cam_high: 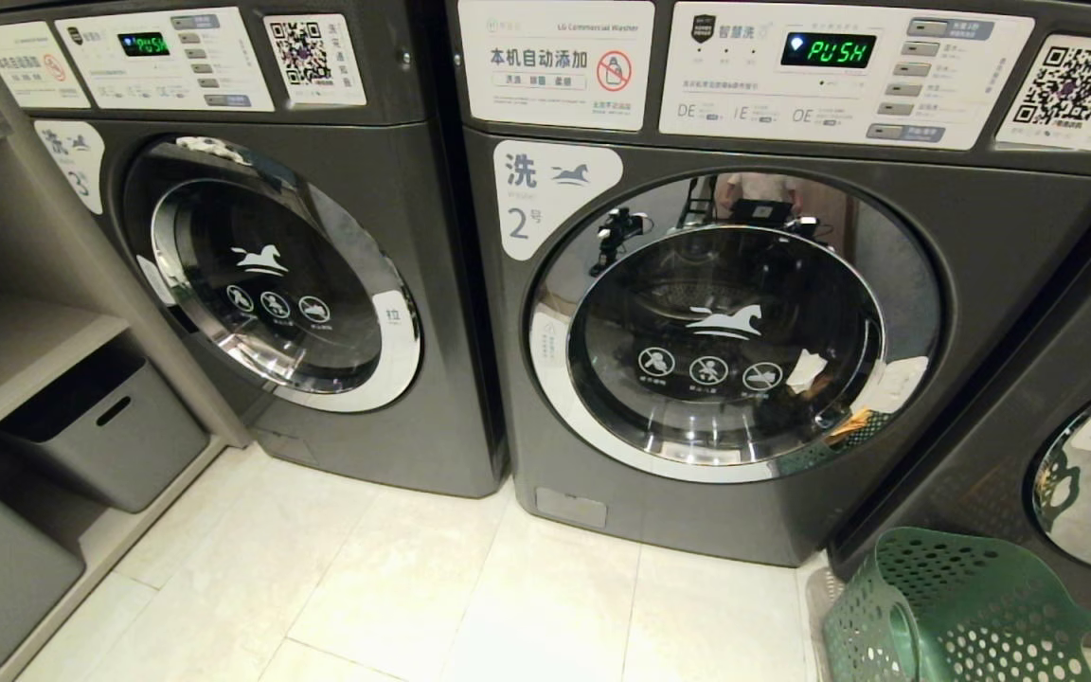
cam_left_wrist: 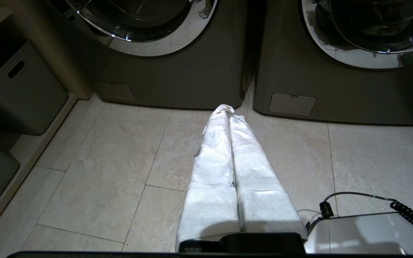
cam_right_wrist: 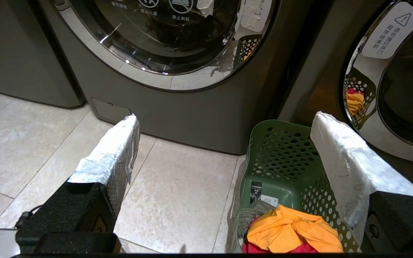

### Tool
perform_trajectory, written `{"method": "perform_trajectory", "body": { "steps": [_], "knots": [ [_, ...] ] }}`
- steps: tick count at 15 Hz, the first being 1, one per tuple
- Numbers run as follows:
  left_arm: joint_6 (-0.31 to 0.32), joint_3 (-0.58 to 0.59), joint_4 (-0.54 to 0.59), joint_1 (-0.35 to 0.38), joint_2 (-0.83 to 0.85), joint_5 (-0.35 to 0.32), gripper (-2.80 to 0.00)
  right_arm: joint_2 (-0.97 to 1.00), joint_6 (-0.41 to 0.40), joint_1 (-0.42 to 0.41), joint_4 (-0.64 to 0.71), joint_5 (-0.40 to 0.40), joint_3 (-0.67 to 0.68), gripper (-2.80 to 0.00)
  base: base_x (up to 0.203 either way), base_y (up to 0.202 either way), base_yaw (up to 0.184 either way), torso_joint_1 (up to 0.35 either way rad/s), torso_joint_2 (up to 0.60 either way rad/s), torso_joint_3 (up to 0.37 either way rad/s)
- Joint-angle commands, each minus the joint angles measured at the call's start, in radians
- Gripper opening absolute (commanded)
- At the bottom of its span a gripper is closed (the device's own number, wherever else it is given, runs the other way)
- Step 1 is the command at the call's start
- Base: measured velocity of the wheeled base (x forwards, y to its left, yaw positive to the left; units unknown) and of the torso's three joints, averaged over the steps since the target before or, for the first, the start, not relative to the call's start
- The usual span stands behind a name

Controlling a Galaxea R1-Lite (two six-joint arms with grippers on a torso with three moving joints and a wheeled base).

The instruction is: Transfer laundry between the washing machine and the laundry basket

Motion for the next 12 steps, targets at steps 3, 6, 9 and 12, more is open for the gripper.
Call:
{"method": "perform_trajectory", "body": {
  "steps": [3,6,9,12],
  "knots": [
    [-0.001,-0.001,0.0,0.0,0.0,0.001,-2.8,0.0,-0.007,0.001,-0.002,0.001,0.0,0.0,0.0,0.0,0.0,0.0,0.0,0.0],
    [-0.002,-0.002,0.0,0.0,0.0,0.0,-2.8,0.0,-0.012,0.001,0.0,0.003,0.0,0.0,0.0,0.0,0.0,0.0,0.0,0.0],
    [-0.002,-0.002,0.0,0.0,0.0,0.0,-2.8,0.0,-0.003,0.001,0.0,0.0,0.0,0.0,0.0,0.0,0.0,0.0,0.0,0.0],
    [-0.001,0.0,0.0,0.0,0.0,0.001,-2.8,0.0,-0.006,0.001,0.0,0.002,0.0,0.0,0.0,0.0,0.0,0.0,0.0,0.0]
  ]
}}
